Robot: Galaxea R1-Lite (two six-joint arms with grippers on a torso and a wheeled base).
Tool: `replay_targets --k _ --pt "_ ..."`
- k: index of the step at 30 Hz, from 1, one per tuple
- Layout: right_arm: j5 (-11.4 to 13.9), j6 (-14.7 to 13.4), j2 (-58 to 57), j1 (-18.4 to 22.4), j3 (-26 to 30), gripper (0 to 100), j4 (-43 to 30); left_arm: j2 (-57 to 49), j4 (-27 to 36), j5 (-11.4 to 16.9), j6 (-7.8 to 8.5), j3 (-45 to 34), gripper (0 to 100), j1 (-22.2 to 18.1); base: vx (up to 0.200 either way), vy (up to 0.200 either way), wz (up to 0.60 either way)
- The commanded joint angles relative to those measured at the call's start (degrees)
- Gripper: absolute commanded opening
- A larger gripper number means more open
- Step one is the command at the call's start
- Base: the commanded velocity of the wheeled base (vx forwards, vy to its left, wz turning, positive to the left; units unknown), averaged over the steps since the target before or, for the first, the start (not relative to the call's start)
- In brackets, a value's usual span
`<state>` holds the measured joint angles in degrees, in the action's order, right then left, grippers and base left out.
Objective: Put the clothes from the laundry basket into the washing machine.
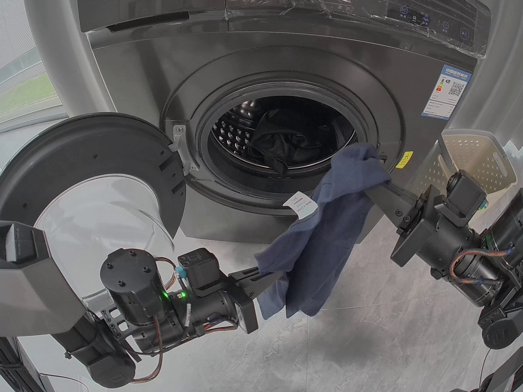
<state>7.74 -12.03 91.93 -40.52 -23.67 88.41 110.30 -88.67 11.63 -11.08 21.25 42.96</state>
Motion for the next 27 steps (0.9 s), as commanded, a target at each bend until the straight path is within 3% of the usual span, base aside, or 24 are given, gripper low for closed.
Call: replay_targets --k 1,4,5,16,27 --pt "-0.01 -0.27 0.18 -1.23 -0.14 0 0.01 3.96 -0.01 0.24 -0.08 3.27 0 0.46 0.000 0.000 0.00" --pt "-0.01 -0.45 0.18 -1.23 -0.14 0 0.01 5.80 -0.01 0.85 0.01 5.56 0 0.37 0.000 0.000 0.00" --pt "-0.01 -0.45 0.09 -1.23 -0.23 0 0.01 6.33 -0.01 0.85 0.01 6.17 100 0.37 0.000 0.000 0.00" --pt "0.08 -0.45 -0.35 -1.23 0.38 0 0.01 13.71 -0.10 0.32 0.27 15.05 100 -2.44 0.000 0.000 0.00" --pt "0.08 -0.36 -1.05 -1.23 0.47 0 -0.08 13.98 -0.10 0.15 0.18 15.75 100 -5.52 0.000 0.000 0.00"
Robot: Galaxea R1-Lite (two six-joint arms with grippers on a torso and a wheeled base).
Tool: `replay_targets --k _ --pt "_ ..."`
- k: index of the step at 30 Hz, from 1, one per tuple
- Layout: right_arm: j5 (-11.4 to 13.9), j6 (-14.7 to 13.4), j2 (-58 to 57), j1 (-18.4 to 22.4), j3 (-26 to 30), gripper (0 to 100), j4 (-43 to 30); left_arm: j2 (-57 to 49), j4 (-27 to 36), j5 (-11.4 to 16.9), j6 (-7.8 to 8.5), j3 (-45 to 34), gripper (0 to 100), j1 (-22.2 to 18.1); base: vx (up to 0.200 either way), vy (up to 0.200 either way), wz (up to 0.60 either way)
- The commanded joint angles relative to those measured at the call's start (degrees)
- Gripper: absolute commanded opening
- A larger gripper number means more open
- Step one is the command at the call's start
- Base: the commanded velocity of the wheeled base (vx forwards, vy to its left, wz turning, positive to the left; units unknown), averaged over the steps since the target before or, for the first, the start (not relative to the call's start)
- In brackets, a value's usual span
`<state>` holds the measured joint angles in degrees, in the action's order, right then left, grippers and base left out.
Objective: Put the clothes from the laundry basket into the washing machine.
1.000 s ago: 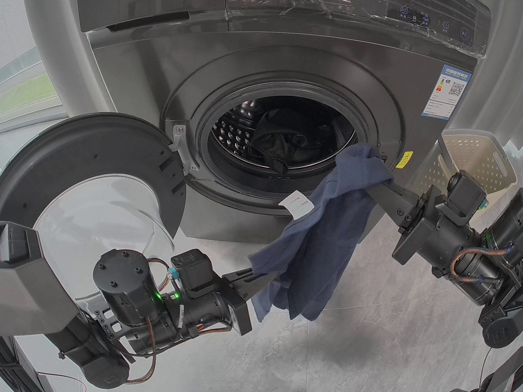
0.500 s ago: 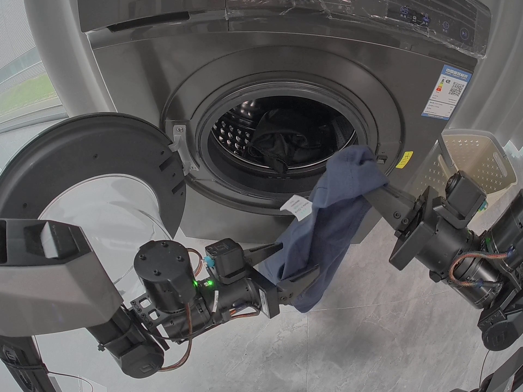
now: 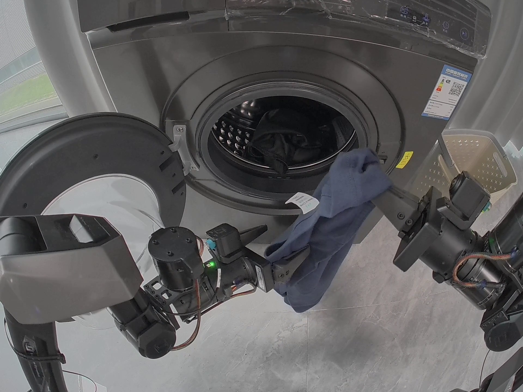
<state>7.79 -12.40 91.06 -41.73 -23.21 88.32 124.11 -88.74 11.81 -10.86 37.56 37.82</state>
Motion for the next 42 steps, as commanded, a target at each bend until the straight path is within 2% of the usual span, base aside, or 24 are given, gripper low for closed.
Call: replay_targets --k 1,13,14,26,37,42 --pt "-0.06 0.01 -0.18 0.07 0.01 0 0.01 -0.36 -0.03 -0.04 -0.04 -1.00 100 -0.37 0.000 0.000 0.00" --pt "-0.06 -0.08 0.08 0.77 0.01 0 0.10 -4.41 -0.03 0.05 0.05 -4.07 100 0.77 0.000 0.000 0.00" --pt "-0.06 -0.08 0.17 0.77 0.01 0 0.10 -4.32 -0.03 0.14 -0.04 -4.07 0 0.86 0.000 0.000 0.00" --pt "-0.06 -0.08 -0.01 0.95 0.18 0 0.10 -4.67 -0.03 0.14 -0.04 -3.81 0 1.47 0.000 0.000 0.00" --pt "-0.14 0.01 0.43 1.83 2.21 0 0.01 -18.56 0.05 -0.04 -0.21 -9.08 0 0.51 0.000 0.000 0.00" --pt "-0.14 0.01 2.19 3.58 2.91 0 0.10 -24.18 0.05 0.05 -0.65 -9.96 0 -2.83 0.000 0.000 0.00"
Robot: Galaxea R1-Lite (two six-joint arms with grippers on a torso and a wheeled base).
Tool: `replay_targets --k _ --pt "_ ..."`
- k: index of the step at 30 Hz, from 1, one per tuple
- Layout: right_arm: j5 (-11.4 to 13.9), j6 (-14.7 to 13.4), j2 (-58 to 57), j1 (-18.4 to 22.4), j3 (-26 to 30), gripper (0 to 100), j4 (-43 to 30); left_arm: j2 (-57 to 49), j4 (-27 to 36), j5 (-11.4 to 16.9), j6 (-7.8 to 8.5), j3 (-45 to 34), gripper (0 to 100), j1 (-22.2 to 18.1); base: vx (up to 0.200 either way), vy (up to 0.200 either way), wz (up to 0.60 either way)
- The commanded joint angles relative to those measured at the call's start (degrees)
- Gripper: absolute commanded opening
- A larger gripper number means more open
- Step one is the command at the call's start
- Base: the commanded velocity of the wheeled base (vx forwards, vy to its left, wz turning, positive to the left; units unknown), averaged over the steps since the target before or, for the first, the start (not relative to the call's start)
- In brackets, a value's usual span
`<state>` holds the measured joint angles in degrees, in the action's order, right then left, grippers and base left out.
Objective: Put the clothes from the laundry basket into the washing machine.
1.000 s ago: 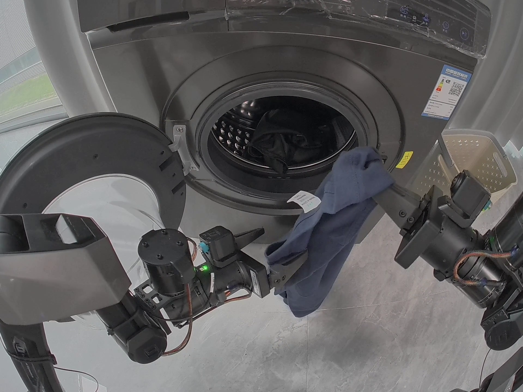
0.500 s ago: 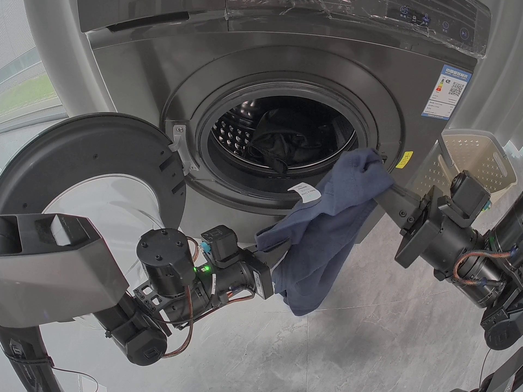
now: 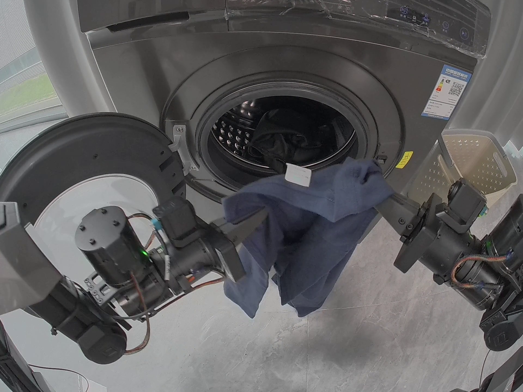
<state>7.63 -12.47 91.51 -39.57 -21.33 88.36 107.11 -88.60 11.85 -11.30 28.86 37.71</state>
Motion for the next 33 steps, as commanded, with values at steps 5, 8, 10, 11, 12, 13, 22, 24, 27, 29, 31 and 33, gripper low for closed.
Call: replay_targets --k 5,8,10,11,12,13,22,24,27,29,31,33 --pt "-0.07 0.52 2.00 1.69 2.44 0 -0.03 -11.83 0.01 0.28 -2.06 -1.78 0 -4.04 0.000 0.000 0.00" --pt "-1.22 0.69 3.58 1.69 1.38 0 -0.03 -12.62 0.01 0.63 -2.41 -1.17 0 -4.13 0.000 0.000 0.00" --pt "-1.74 0.96 4.99 1.69 0.24 100 -0.47 -13.06 0.01 0.81 -2.41 -1.26 0 -4.04 0.000 0.000 0.00" --pt "-1.74 1.13 5.78 1.60 -0.29 100 -0.73 -13.15 0.01 0.81 -2.41 -1.35 0 -3.96 0.000 0.000 0.00" --pt "-1.83 1.31 6.66 1.69 -0.46 100 -0.73 -13.15 0.01 0.81 -2.32 -1.35 0 -3.96 0.000 0.000 0.00" --pt "-1.83 1.75 7.89 1.69 -0.73 100 -0.64 -13.15 0.01 0.81 -2.23 -1.43 0 -3.87 0.000 0.000 0.00" --pt "-1.92 4.82 16.15 1.87 -1.34 100 0.06 -13.59 0.01 0.98 -1.97 -1.78 0 -3.34 0.000 0.000 0.00" --pt "-2.01 4.82 17.29 1.78 -1.34 100 0.06 -13.59 0.01 0.89 -2.06 -1.70 0 -3.43 0.000 0.000 0.00" --pt "-2.18 4.74 18.52 0.90 -1.17 100 0.06 -13.59 0.01 0.89 -2.06 -1.52 0 -3.43 0.000 0.000 0.00" --pt "-2.89 4.65 18.88 -0.42 -0.90 100 0.06 -13.42 0.01 0.81 -2.06 -1.26 0 -3.52 0.000 0.000 0.00" --pt "-3.41 4.65 18.96 -1.83 -0.64 100 0.06 -13.06 0.01 0.46 -2.06 -0.91 0 -3.60 0.000 0.000 0.00" --pt "-3.76 4.65 19.23 -3.67 -0.55 100 0.06 -12.80 0.01 0.10 -2.06 -0.47 0 -3.69 0.000 0.000 0.00"
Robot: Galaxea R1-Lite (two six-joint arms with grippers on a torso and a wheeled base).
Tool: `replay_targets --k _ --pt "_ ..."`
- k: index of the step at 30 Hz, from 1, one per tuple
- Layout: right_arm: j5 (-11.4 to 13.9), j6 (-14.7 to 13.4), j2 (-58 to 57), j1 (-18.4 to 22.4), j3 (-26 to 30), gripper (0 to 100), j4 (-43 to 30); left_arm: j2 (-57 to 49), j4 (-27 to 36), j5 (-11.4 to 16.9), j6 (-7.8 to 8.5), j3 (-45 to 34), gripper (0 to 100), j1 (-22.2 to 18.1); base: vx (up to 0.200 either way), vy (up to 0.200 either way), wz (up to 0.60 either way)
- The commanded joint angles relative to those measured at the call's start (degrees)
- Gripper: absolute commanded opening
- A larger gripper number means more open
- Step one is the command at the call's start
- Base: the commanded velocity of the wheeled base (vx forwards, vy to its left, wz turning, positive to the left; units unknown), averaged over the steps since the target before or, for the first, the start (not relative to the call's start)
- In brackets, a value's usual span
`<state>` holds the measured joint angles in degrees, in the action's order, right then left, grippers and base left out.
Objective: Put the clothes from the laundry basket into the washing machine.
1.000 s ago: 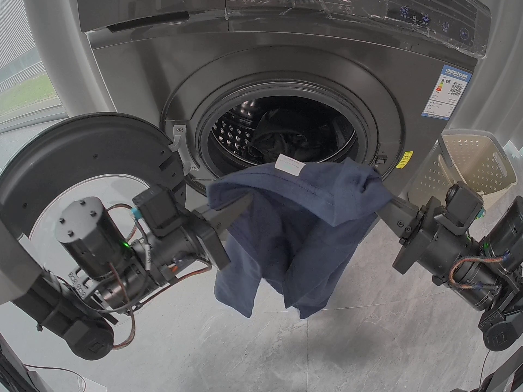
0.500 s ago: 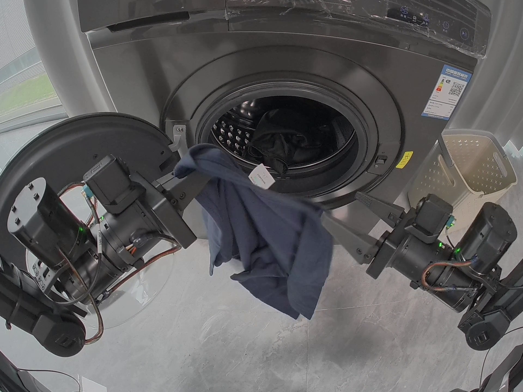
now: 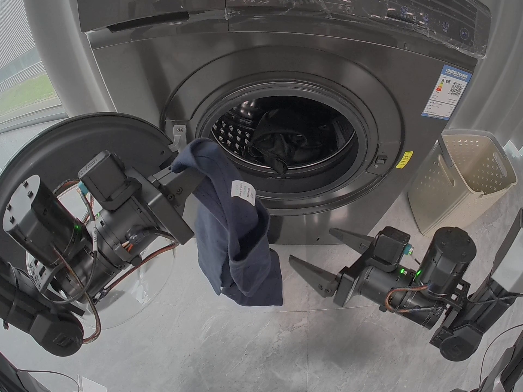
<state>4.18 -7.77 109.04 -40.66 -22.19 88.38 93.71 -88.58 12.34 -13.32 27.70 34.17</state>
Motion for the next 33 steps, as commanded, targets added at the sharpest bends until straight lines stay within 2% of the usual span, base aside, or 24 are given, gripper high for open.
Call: replay_targets --k 1,9,15,16,22,27,32,33 --pt "-0.49 -0.06 1.70 -3.47 0.30 100 0.04 0.77 -0.02 -0.38 -0.04 0.78 0 -0.24 0.000 0.000 0.00" --pt "-1.11 -0.23 3.89 -8.21 0.13 100 0.04 0.86 -0.02 -0.47 -0.21 1.48 0 -0.42 0.000 0.000 0.00" --pt "-1.28 -0.41 7.94 -10.23 -2.86 100 0.04 1.12 -0.02 -0.47 -0.21 1.57 0 -0.42 0.000 0.000 0.00" --pt "-1.28 -0.41 10.22 -10.58 -5.06 100 0.04 1.12 -0.02 -0.47 -0.21 1.57 0 -0.42 0.000 0.000 0.00" --pt "-1.46 0.03 14.97 -10.06 -11.91 100 0.04 1.12 -0.02 -0.47 -0.21 1.48 0 -0.42 0.000 0.000 0.00" --pt "-3.92 0.12 18.31 -9.18 -19.12 100 -0.05 1.12 -0.02 -0.47 -0.21 1.48 0 -0.33 0.000 0.000 0.00" --pt "-4.53 0.03 19.45 -7.60 -21.58 100 -0.05 1.04 -0.02 -0.47 -0.21 1.48 0 -0.33 0.000 0.000 0.00" --pt "-4.62 -0.06 19.45 -7.51 -21.67 0 0.04 1.04 -0.02 -0.47 -0.21 1.48 0 -0.33 0.000 0.000 0.00"
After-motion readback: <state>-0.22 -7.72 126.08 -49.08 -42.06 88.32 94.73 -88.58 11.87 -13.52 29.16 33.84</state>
